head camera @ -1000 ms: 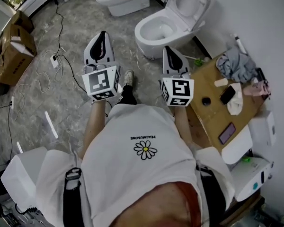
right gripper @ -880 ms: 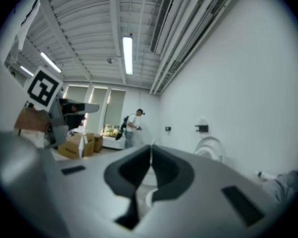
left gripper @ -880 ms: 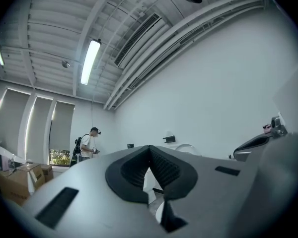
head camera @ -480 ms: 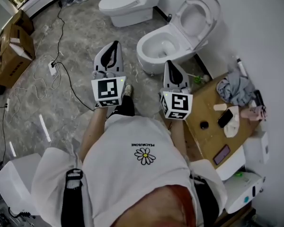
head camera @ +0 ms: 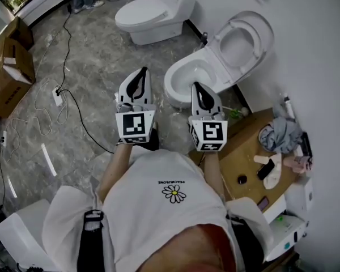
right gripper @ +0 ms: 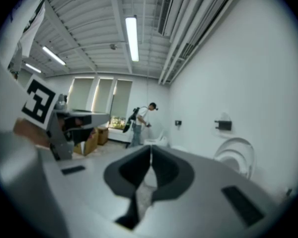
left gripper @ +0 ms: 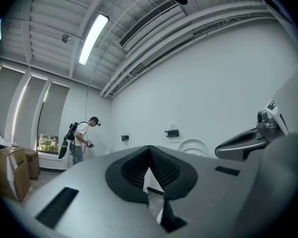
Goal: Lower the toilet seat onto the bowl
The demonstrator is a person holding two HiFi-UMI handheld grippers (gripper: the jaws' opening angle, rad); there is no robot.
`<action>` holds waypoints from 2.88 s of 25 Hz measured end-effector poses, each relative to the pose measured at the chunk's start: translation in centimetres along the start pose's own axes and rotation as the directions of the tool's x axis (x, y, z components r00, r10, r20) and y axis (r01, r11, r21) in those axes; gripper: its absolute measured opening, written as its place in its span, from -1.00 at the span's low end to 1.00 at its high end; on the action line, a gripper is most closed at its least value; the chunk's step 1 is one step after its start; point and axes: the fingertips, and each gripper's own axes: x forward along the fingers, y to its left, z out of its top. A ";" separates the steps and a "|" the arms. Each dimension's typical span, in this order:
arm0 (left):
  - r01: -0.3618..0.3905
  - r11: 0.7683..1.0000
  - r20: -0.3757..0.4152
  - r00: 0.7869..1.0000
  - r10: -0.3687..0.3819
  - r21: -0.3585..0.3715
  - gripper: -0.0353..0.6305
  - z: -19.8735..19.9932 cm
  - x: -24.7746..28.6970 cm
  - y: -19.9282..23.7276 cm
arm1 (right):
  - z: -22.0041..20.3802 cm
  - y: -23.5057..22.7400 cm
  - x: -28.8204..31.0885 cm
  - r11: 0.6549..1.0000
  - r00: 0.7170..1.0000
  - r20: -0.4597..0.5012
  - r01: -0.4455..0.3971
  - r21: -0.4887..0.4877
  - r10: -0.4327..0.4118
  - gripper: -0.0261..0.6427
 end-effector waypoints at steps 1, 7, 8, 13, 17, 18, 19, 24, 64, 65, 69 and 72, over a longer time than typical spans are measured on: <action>0.006 1.000 0.010 1.000 -0.006 -0.001 -0.83 0.1 1.4 0.5 | 0.5 -0.2 1.6 1.000 1.000 0.001 -0.007 -0.008 0.007 -0.83; 0.050 0.997 0.074 0.996 -0.055 0.062 -0.83 0.2 9.4 3.5 | 1.4 -2.7 11.3 1.000 1.000 0.007 -0.010 -0.011 0.010 -0.83; 0.055 0.997 0.068 0.996 -0.059 0.050 -0.83 -0.1 10.5 4.1 | 1.5 -3.1 12.7 1.000 1.000 0.002 -0.005 -0.002 0.005 -0.83; 0.066 0.998 0.029 0.997 -0.066 -0.003 -0.83 -1.1 15.1 7.7 | 2.4 -3.2 17.3 1.000 1.000 -0.029 0.005 -0.022 -0.006 -0.83; 0.043 0.999 0.010 0.999 -0.043 -0.022 -0.83 -2.1 17.6 9.7 | 2.4 -3.7 19.5 0.999 0.998 -0.062 -0.003 -0.040 0.001 -0.83; 0.030 0.999 0.005 1.000 -0.030 -0.029 -0.83 -2.4 18.0 10.0 | 2.1 -3.8 20.0 0.999 0.997 -0.072 -0.011 -0.039 0.008 -0.83; 0.017 0.999 -0.001 1.000 -0.017 -0.035 -0.83 -2.6 18.3 10.3 | 1.9 -4.0 20.4 0.999 0.997 -0.079 -0.018 -0.038 0.015 -0.83; -0.029 0.999 -0.007 1.000 0.029 -0.033 -0.83 -3.1 19.1 10.6 | 1.4 -4.4 21.8 0.996 0.995 -0.084 -0.061 -0.061 0.056 -0.83; 0.739 0.671 0.097 0.674 -0.733 -0.062 -0.83 -2.6 37.7 -17.0 | -1.2 -27.4 6.0 0.488 0.511 -0.140 0.857 0.167 -0.848 -0.83; 0.742 0.666 0.095 0.670 -0.736 -0.071 -0.83 -2.8 37.8 -17.0 | -1.1 -27.3 5.8 0.477 0.499 -0.144 0.864 0.159 -0.855 -0.83; 0.739 0.666 0.072 0.673 -0.736 -0.098 -0.83 -4.2 38.4 -16.5 | -1.5 -26.8 5.4 0.451 0.471 -0.158 0.881 0.145 -0.868 -0.83; 0.732 0.667 0.072 0.679 -0.731 -0.138 -0.83 -4.4 38.6 -16.1 | -1.8 -26.5 5.4 0.449 0.468 -0.175 0.883 0.140 -0.866 -0.83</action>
